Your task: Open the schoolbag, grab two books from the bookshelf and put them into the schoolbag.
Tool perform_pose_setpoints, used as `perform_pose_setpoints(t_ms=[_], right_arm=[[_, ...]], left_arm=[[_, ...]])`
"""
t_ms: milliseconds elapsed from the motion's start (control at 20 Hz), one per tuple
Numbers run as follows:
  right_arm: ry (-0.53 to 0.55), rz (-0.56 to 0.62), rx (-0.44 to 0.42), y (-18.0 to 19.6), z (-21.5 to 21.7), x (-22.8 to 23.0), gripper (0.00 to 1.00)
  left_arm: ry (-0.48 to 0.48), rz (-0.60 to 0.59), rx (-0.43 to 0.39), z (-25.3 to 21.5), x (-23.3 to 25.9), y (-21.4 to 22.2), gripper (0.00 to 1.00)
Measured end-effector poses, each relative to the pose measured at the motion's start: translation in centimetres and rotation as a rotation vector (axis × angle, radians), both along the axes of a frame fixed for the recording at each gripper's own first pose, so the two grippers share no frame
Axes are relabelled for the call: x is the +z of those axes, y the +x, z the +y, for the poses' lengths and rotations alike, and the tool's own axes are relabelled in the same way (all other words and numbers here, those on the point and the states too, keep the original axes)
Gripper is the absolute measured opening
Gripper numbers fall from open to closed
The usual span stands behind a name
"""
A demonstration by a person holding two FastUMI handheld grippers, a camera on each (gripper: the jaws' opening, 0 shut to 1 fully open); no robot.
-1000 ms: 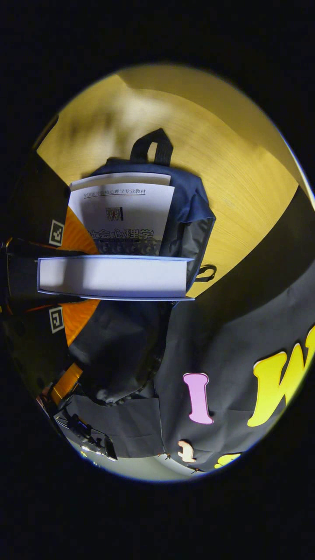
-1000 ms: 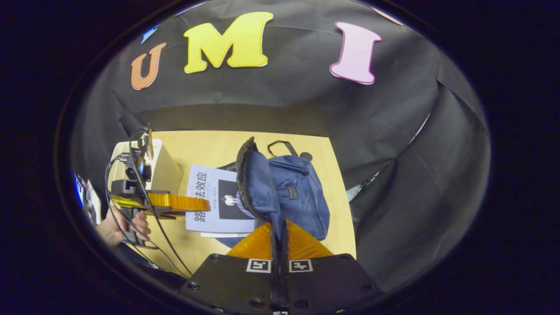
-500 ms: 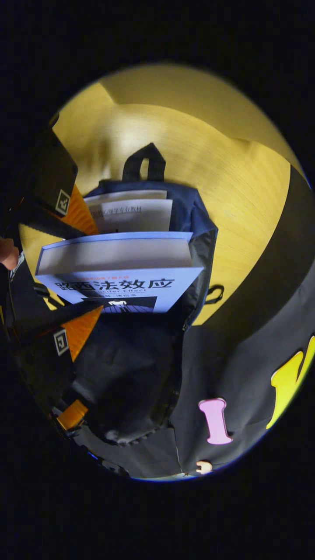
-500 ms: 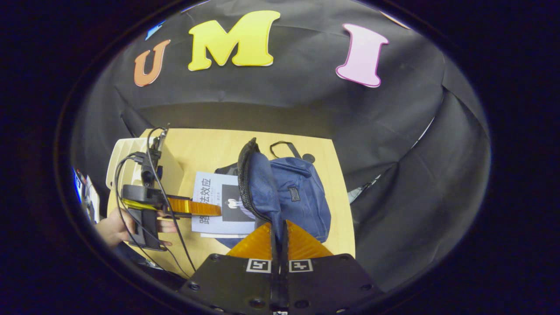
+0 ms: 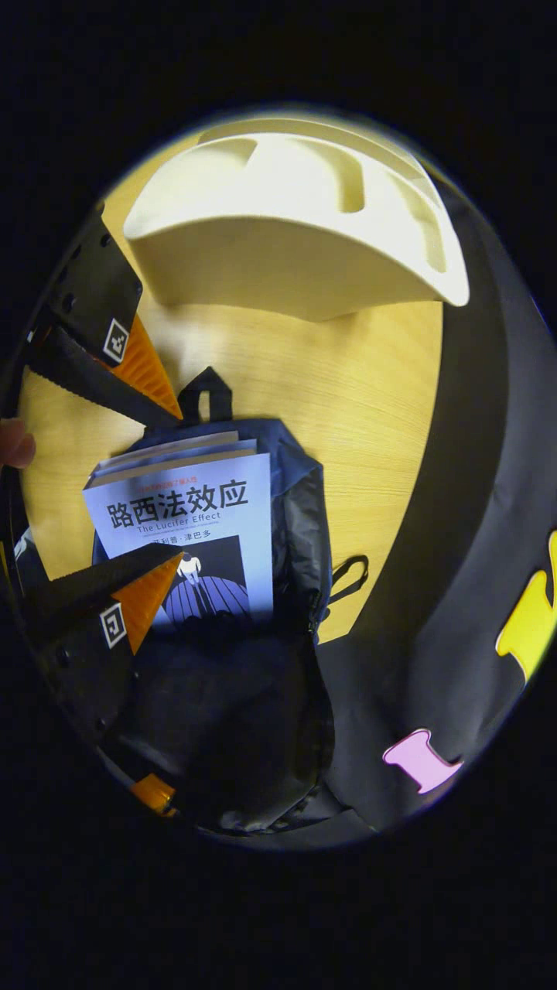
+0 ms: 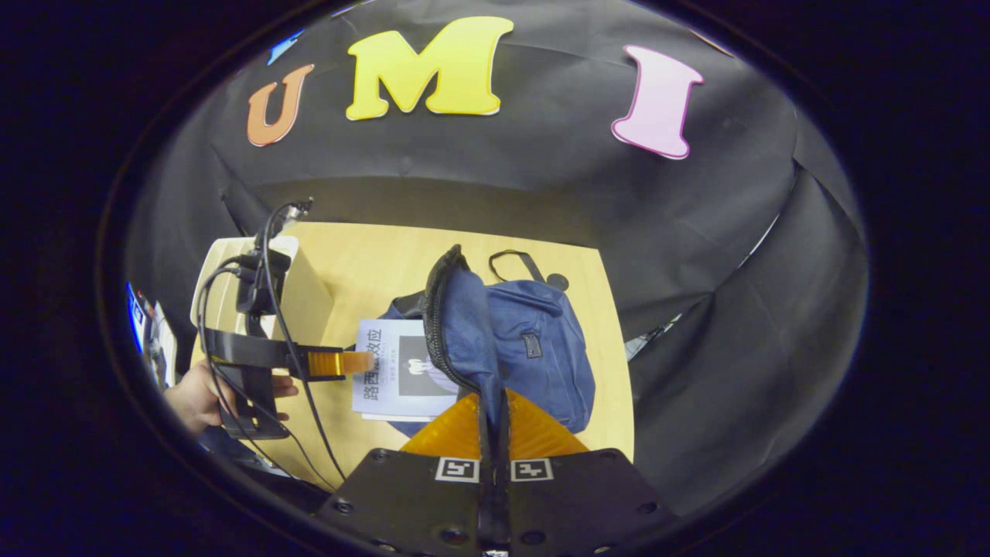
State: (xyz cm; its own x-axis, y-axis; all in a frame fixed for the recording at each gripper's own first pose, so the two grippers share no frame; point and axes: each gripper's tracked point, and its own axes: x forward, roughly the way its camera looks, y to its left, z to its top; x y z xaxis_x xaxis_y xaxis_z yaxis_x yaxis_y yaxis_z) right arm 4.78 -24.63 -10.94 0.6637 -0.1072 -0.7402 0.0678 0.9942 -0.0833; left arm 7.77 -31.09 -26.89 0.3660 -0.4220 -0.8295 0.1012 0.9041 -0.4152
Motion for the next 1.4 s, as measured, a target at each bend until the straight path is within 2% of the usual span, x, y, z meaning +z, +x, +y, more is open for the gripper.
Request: perform_pose_setpoints(t_ms=[250,650,750,800,850,900,950,1200,1400], right_arm=[[0.008,0.005,0.019,0.0,1.8,-0.2,0.0],[0.026,0.019,0.034,0.0,6.1,-1.1,0.0],[0.045,0.018,0.036,-0.1,7.4,-1.2,0.0],[0.094,0.01,0.047,0.0,8.9,-1.0,0.04],[0.129,-0.001,0.051,-0.2,10.0,-0.4,0.1],[0.139,-0.016,0.061,-0.2,10.8,-0.1,0.23],[0.136,-0.036,0.069,-0.2,11.4,0.4,0.25],[0.176,-0.186,0.087,0.2,15.4,3.6,0.99],[0.162,-0.399,0.078,0.5,17.7,9.2,0.97]], left_arm=[[0.149,-0.257,0.027,4.2,5.7,1.8,0.96],[0.292,-0.619,0.167,13.1,17.0,2.4,0.96],[0.291,-0.692,0.197,14.6,19.6,2.2,0.96],[0.277,-0.716,0.213,15.3,20.5,1.9,0.98],[0.272,-0.736,0.23,15.9,21.2,1.6,0.99],[0.268,-0.758,0.243,16.6,21.9,1.3,0.99],[0.266,-0.778,0.251,17.0,22.4,1.1,0.99],[0.262,-0.895,0.246,19.5,26.7,-0.2,0.99],[0.272,-1.024,0.281,22.1,32.1,-2.1,0.99]])
